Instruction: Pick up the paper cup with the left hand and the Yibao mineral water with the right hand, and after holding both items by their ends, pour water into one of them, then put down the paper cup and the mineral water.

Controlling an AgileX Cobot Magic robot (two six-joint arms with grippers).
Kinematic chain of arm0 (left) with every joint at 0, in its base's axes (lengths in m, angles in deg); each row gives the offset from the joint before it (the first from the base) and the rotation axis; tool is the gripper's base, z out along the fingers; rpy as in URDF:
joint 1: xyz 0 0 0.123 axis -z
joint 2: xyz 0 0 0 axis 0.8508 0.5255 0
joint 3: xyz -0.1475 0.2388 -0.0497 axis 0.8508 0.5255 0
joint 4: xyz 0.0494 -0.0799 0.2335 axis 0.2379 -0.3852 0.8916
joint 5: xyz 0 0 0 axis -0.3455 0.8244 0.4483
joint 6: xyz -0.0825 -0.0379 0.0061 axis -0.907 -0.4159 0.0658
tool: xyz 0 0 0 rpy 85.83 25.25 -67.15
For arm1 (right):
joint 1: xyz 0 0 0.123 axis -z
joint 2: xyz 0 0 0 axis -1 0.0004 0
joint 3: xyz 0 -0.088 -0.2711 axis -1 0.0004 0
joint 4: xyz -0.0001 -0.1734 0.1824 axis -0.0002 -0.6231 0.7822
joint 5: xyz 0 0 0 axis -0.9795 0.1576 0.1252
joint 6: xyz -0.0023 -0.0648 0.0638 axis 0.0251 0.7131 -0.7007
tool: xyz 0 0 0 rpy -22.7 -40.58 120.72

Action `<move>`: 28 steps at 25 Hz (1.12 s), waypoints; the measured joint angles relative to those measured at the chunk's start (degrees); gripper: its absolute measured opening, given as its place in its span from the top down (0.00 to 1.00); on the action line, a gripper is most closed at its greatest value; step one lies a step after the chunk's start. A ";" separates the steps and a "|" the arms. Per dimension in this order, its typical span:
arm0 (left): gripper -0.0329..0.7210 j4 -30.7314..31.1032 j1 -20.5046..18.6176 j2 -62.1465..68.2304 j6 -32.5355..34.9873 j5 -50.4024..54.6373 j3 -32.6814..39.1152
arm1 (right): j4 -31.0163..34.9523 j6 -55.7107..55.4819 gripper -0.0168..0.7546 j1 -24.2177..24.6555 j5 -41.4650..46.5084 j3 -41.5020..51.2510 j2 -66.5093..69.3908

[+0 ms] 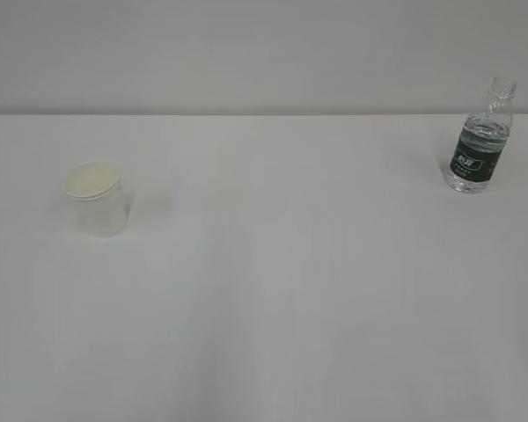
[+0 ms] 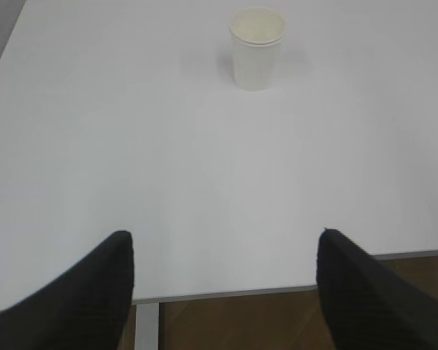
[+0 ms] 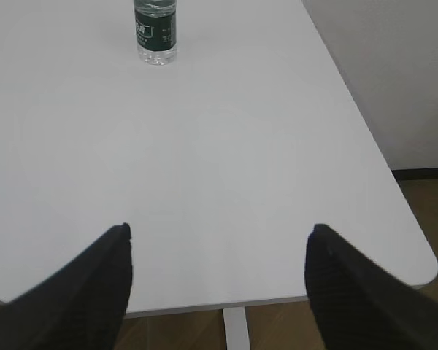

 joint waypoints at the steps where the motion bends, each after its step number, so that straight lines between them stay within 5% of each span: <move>1: 0.22 0.00 0.00 0.00 0.00 0.00 0.00 | 0.14 0.14 0.25 0.00 0.11 0.00 0.00; 28: 0.22 -2.84 0.74 5.54 0.00 0.77 -4.55 | 2.33 1.04 0.25 0.00 0.57 -5.83 8.02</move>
